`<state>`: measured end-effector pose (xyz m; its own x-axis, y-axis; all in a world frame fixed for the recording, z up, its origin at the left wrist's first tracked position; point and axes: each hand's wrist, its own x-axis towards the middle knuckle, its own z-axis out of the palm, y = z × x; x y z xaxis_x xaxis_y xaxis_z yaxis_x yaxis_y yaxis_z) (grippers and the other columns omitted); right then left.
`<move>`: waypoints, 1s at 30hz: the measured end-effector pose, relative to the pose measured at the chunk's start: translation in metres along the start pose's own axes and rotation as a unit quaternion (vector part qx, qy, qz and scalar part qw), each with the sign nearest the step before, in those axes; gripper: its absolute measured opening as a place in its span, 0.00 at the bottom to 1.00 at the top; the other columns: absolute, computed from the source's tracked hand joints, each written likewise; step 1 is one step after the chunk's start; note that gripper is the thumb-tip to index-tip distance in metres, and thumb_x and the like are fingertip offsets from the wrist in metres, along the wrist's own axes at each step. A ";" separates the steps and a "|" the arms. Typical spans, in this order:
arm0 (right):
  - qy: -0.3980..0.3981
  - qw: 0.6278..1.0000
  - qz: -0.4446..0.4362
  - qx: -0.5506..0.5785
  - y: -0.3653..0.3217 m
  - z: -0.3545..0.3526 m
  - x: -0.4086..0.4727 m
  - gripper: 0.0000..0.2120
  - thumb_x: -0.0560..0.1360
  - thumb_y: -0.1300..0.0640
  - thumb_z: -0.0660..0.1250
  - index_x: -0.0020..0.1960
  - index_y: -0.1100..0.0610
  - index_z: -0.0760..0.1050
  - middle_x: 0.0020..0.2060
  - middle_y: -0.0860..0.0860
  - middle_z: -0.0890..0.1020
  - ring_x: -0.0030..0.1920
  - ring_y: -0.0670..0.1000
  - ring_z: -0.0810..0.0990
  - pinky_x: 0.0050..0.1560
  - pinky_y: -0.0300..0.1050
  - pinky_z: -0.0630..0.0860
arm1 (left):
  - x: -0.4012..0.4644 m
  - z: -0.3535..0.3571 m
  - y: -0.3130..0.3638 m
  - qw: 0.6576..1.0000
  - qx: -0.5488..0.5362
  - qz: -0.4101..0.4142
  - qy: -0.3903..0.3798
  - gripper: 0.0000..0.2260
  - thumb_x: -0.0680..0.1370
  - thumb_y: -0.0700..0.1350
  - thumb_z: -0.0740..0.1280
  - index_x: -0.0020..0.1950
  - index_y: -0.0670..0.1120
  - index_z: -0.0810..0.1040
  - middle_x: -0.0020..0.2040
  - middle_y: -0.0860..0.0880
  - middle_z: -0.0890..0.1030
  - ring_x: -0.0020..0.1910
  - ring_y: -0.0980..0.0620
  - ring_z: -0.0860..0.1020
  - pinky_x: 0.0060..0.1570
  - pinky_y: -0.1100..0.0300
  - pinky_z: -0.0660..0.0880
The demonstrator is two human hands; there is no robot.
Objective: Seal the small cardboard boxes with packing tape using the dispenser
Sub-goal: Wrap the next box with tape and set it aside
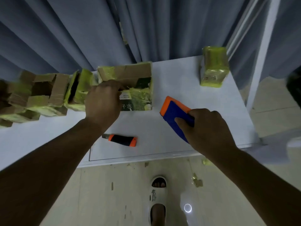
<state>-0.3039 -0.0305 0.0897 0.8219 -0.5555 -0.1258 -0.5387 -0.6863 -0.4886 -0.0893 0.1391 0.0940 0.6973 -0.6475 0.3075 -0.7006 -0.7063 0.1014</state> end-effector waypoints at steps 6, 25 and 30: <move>0.026 1.000 -0.001 0.009 0.011 -0.060 -0.059 0.21 0.79 0.41 0.63 0.34 0.52 0.64 0.28 0.49 0.71 0.30 0.50 0.72 0.35 0.45 0.71 | -0.028 -0.048 0.069 0.998 -0.027 0.048 0.020 0.13 0.71 0.32 0.69 0.51 0.45 0.84 0.46 0.44 0.84 0.42 0.38 0.81 0.41 0.51 0.76; 0.124 0.990 0.023 -0.057 -0.075 -0.357 -0.235 0.18 0.77 0.50 0.65 0.35 0.52 0.60 0.33 0.49 0.67 0.39 0.56 0.73 0.38 0.46 0.67 | -0.037 -0.364 0.242 0.984 0.058 0.165 0.023 0.11 0.74 0.39 0.66 0.53 0.50 0.81 0.48 0.45 0.83 0.45 0.38 0.79 0.38 0.55 0.63; 0.151 0.985 0.005 -0.080 -0.115 -0.455 -0.292 0.14 0.74 0.52 0.67 0.35 0.53 0.65 0.33 0.50 0.71 0.31 0.50 0.68 0.29 0.42 0.58 | -0.041 -0.477 0.276 0.974 0.071 0.216 -0.005 0.08 0.74 0.41 0.63 0.45 0.54 0.68 0.44 0.48 0.80 0.43 0.42 0.78 0.34 0.54 0.62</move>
<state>-0.5661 -0.0032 0.5758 0.7372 -0.6602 0.1440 -0.5887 -0.7320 -0.3429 -0.3837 0.1076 0.5606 0.3436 -0.8954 0.2831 -0.9016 -0.3989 -0.1674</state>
